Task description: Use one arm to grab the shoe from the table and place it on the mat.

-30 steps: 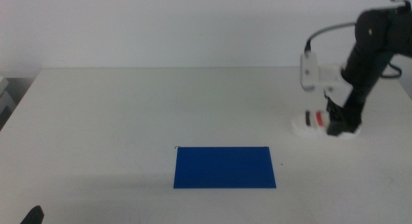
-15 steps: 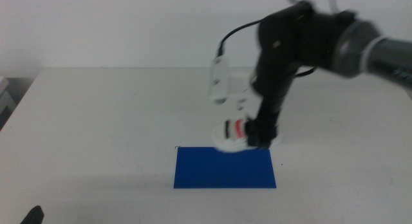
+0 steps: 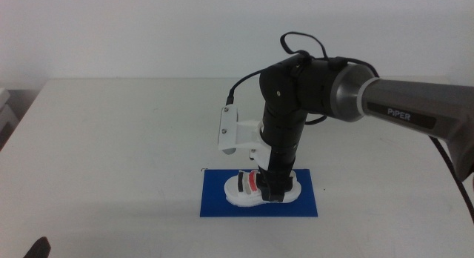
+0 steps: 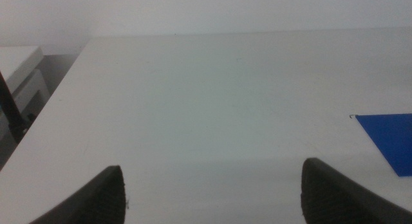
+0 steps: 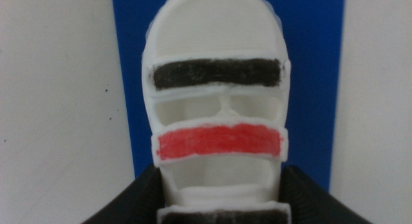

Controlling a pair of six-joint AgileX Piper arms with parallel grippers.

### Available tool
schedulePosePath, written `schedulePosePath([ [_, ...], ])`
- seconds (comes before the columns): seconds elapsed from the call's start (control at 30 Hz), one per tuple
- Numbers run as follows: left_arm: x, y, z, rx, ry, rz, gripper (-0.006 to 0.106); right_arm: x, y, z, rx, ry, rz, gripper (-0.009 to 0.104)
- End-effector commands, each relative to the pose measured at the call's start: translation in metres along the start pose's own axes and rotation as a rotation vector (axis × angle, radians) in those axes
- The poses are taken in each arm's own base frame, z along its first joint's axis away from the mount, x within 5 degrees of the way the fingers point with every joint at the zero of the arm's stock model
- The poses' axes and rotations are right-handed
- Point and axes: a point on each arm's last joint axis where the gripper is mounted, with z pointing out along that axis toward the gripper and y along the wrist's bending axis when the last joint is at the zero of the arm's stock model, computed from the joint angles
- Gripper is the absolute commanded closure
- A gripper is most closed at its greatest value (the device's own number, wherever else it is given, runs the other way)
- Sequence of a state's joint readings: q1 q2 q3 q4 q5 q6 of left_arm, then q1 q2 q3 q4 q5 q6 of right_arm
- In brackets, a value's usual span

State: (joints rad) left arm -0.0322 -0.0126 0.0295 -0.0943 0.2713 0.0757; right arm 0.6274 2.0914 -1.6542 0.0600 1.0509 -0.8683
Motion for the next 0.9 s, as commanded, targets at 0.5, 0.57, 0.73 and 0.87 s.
schedulePosePath([
  [0.5,-0.006,0.0,-0.001,-0.001,-0.087,-0.011,0.007,-0.009,-0.007,-0.032,0.111,-0.101,0.012,0.043],
  [0.57,-0.006,0.0,-0.001,-0.001,-0.087,-0.011,0.007,-0.009,-0.007,-0.032,0.111,-0.101,0.012,0.033],
  [0.73,-0.006,0.0,-0.001,-0.001,-0.087,-0.011,0.007,-0.008,-0.007,-0.041,0.119,-0.116,0.039,0.016],
  [0.87,-0.006,0.0,-0.001,-0.001,-0.087,-0.011,0.007,0.003,-0.006,-0.073,0.161,-0.166,0.163,0.016],
])
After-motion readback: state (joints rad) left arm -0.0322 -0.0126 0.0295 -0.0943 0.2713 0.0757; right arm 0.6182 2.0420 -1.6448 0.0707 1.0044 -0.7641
